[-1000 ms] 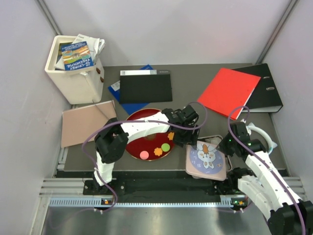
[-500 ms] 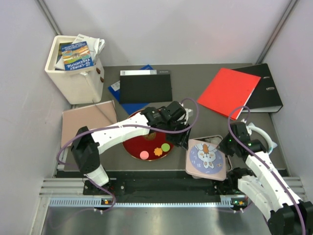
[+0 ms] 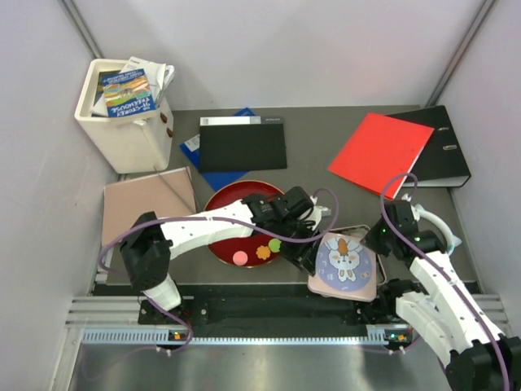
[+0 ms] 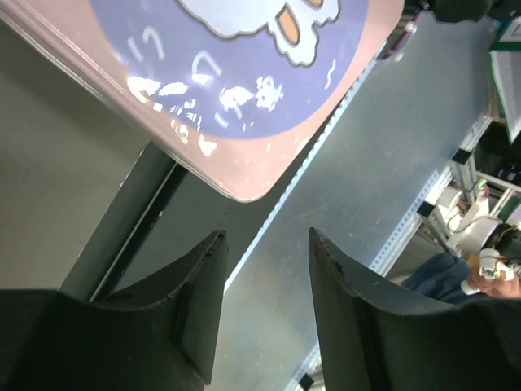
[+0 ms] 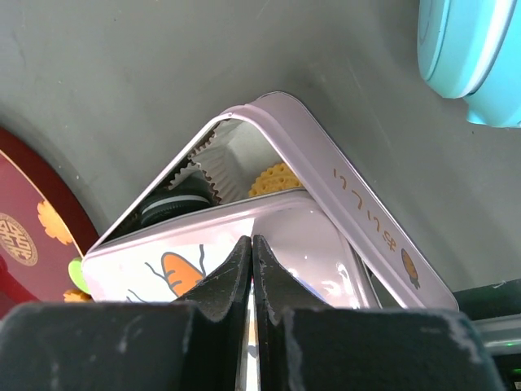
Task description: Pack the cookies
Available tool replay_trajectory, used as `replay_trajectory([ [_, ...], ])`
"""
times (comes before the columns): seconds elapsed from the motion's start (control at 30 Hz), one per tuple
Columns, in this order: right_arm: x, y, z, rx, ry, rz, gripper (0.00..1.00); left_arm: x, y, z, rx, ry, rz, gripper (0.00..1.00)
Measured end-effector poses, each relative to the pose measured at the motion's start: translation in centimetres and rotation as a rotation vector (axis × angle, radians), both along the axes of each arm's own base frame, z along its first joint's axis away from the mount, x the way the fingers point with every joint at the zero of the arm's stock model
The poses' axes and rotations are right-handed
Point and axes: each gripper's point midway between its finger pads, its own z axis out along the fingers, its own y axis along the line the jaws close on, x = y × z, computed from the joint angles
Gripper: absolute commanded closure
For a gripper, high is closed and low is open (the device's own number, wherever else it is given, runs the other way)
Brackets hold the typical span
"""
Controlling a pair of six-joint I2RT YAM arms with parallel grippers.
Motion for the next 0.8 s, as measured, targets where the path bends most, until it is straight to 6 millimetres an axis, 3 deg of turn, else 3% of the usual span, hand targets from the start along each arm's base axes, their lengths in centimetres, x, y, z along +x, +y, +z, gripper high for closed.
replay_trajectory([
  [0.17,0.0,0.0,0.0,-0.001,-0.001,0.001,1.00,0.1,-1.2,-0.9,-0.025,0.020,-0.006,0.53],
  [0.53,0.9,0.2,0.4,-0.010,0.006,0.019,0.99,-0.9,-1.9,-5.8,0.066,0.083,-0.038,0.54],
  [0.8,2.8,0.6,2.9,-0.013,-0.058,0.044,0.88,-0.8,-2.3,-6.4,0.066,0.090,-0.042,0.54],
])
